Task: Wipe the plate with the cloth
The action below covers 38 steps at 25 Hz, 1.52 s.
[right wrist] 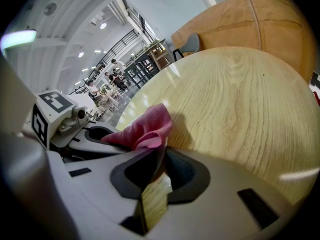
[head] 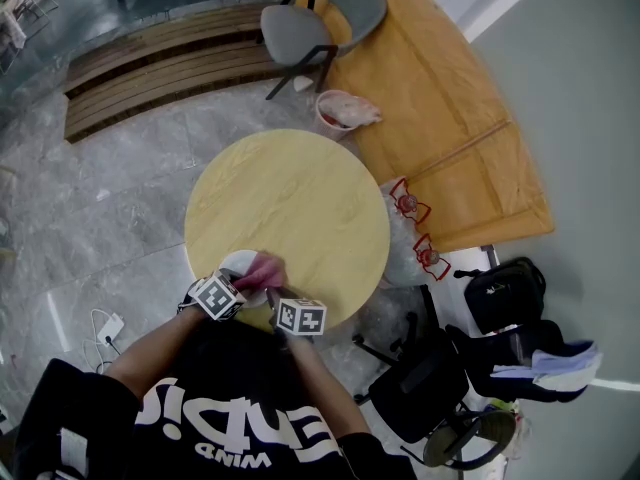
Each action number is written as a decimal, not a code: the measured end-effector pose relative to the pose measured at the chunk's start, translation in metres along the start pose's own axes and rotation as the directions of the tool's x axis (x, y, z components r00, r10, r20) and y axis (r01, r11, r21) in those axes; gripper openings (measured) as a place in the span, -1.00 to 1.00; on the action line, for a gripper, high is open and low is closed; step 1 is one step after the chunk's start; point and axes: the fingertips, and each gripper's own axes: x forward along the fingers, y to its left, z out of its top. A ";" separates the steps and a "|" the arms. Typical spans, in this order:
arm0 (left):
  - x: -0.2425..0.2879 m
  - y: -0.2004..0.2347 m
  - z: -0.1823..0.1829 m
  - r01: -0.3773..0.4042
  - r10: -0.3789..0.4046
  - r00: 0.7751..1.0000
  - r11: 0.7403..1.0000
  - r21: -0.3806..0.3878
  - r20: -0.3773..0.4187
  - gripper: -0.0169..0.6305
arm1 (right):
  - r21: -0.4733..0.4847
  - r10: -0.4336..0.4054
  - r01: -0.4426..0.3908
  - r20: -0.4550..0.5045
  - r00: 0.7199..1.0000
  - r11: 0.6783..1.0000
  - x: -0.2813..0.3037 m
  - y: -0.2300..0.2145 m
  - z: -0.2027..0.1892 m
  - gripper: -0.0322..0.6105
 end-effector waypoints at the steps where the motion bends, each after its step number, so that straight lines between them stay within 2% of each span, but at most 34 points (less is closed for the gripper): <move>1: -0.001 0.001 0.001 -0.002 0.002 1.000 1.000 -0.002 0.004 -0.79 | 0.001 0.000 0.000 0.000 1.000 1.000 0.000 0.000 0.000 -0.68; 14: -0.018 0.025 -0.007 -0.062 0.065 0.998 0.993 -0.099 0.026 -0.79 | 0.007 0.000 0.000 0.002 1.000 1.000 -0.001 -0.001 0.001 -0.68; 20: -0.022 0.032 -0.009 -0.065 0.071 0.997 0.989 -0.136 0.040 -0.79 | 0.006 0.007 -0.007 0.005 1.000 1.000 0.000 0.000 0.002 -0.68; 25: -0.025 0.036 -0.011 -0.082 0.086 0.996 0.988 -0.133 0.024 -0.79 | 0.007 0.007 -0.007 0.007 1.000 1.000 0.000 -0.001 0.000 -0.68; 38: -0.030 0.047 -0.015 -0.096 0.102 0.994 0.987 -0.127 0.043 -0.79 | 0.012 0.007 -0.007 0.012 1.000 1.000 0.000 -0.002 0.001 -0.68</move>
